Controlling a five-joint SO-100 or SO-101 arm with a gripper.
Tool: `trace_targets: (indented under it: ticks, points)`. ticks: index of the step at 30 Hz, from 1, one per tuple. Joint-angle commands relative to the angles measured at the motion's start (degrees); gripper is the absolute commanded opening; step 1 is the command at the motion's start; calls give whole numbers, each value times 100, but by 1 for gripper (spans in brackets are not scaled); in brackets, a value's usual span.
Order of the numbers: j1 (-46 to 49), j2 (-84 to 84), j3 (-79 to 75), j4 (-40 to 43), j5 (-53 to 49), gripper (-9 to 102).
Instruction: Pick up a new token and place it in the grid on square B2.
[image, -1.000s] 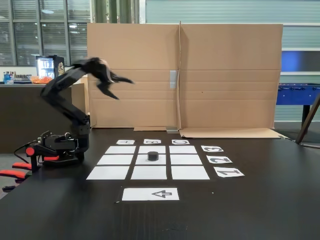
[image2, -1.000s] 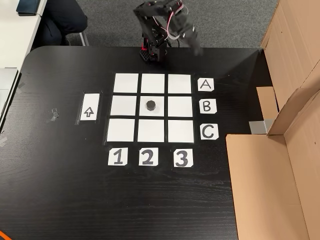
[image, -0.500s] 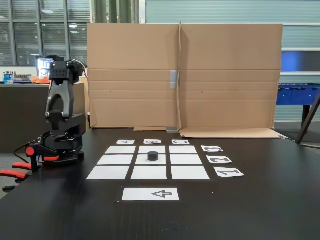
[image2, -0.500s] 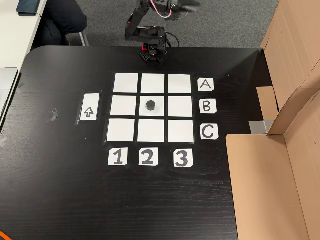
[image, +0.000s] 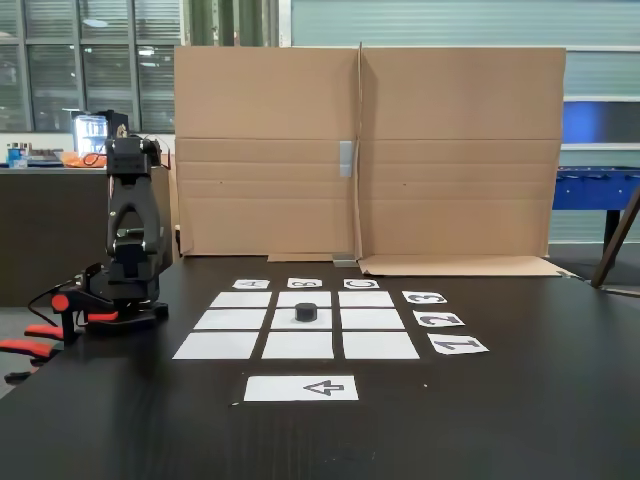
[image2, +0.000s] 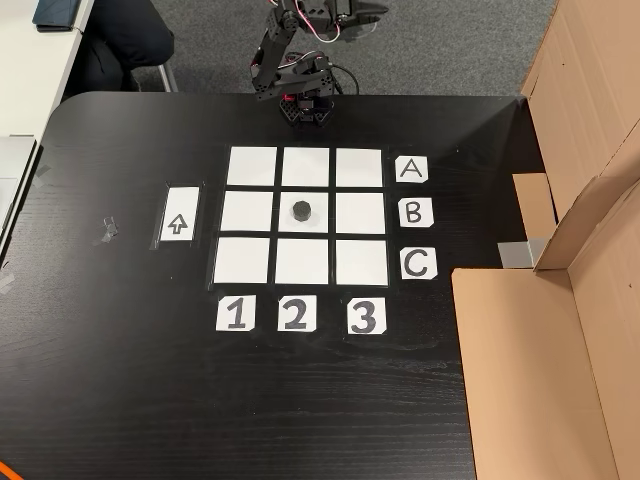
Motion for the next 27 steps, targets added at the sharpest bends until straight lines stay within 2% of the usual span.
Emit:
trace_targets:
  ticks: [1, 11, 27]
  points:
    - [-53, 9, 88, -26, 35, 13]
    - [-53, 18, 325, -105, 18, 0]
    - [-53, 18, 817, -88, 9, 0]
